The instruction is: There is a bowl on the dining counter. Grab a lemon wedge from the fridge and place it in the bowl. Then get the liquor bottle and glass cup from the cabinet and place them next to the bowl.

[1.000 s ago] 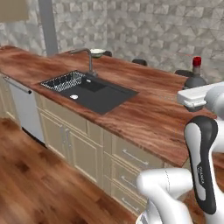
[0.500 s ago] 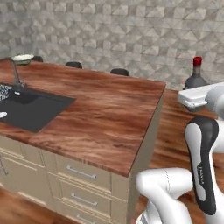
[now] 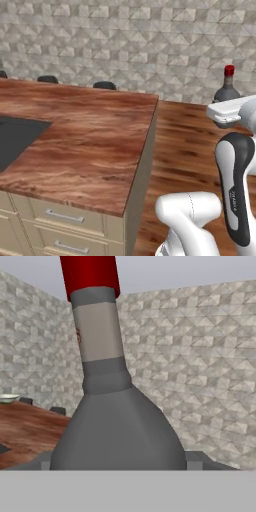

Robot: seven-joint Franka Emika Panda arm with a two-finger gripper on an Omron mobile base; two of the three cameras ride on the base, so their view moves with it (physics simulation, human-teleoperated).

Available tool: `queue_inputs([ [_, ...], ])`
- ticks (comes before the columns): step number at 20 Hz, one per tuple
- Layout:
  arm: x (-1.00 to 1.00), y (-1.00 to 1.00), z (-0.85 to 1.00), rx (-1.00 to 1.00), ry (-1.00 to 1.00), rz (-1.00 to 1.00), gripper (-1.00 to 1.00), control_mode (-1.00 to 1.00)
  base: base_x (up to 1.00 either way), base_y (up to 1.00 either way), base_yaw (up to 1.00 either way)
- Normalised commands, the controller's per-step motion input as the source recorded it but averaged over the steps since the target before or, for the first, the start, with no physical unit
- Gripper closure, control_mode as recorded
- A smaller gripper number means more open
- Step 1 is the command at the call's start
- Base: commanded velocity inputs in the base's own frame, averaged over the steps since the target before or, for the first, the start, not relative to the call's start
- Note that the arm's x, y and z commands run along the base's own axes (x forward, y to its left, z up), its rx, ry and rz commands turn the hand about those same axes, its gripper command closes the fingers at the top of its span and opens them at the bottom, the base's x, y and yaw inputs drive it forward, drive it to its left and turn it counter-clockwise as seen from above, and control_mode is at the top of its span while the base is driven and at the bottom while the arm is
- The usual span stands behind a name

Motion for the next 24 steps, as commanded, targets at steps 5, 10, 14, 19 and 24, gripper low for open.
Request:
queue_inputs([
  [5, 0.00, 0.00, 0.00, 0.00, 0.00, 0.00, 1.00, 1.00, 0.36, -0.87, -0.23],
  [10, 0.00, 0.00, 0.00, 0.00, 0.00, 0.00, 1.00, 1.00, -0.14, -1.00, -0.01],
  [14, 0.00, 0.00, 0.00, 0.00, 0.00, 0.00, 1.00, 1.00, 0.22, -0.94, -0.20],
  [19, 0.00, 0.00, 0.00, 0.00, 0.00, 0.00, 1.00, 1.00, 0.64, -0.64, -0.37],
  [24, 0.00, 0.00, 0.00, 0.00, 0.00, 0.00, 1.00, 1.00, 0.86, -0.30, -0.41],
])
